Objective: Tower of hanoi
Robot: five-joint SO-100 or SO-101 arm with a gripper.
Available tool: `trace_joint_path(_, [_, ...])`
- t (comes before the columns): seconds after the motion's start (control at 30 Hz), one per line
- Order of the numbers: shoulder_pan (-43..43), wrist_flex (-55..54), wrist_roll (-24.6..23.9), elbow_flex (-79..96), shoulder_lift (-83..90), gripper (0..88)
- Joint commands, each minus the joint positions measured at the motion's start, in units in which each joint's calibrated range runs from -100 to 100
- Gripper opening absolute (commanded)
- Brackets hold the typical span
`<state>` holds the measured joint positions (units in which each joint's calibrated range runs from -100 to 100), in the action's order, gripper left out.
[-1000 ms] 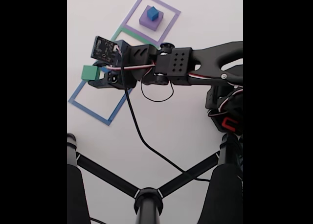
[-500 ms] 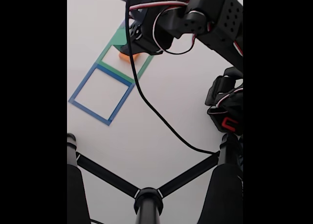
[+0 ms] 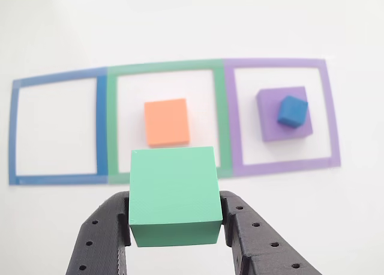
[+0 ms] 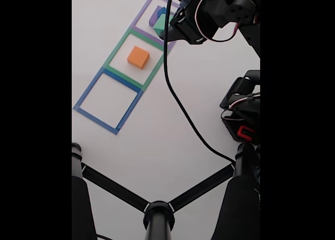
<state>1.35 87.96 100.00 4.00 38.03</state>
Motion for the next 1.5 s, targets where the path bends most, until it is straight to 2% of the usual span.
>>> trace_joint_path(0.0, [1.4, -10.7, 0.0, 10.9, 5.2, 9.3])
trace_joint_path(0.37, [3.6, -41.5, 0.0, 43.9, 12.1, 9.3])
trace_joint_path(0.57, [2.7, -62.3, 0.0, 59.5, 12.8, 9.4])
trace_joint_path(0.73, [1.6, -75.1, 0.0, 69.0, 12.0, 9.9])
trace_joint_path(1.17, [-1.2, -99.9, 0.0, 79.8, 2.1, 10.1])
trace_joint_path(1.47, [-1.8, -113.5, 0.0, 80.0, -9.9, 10.2])
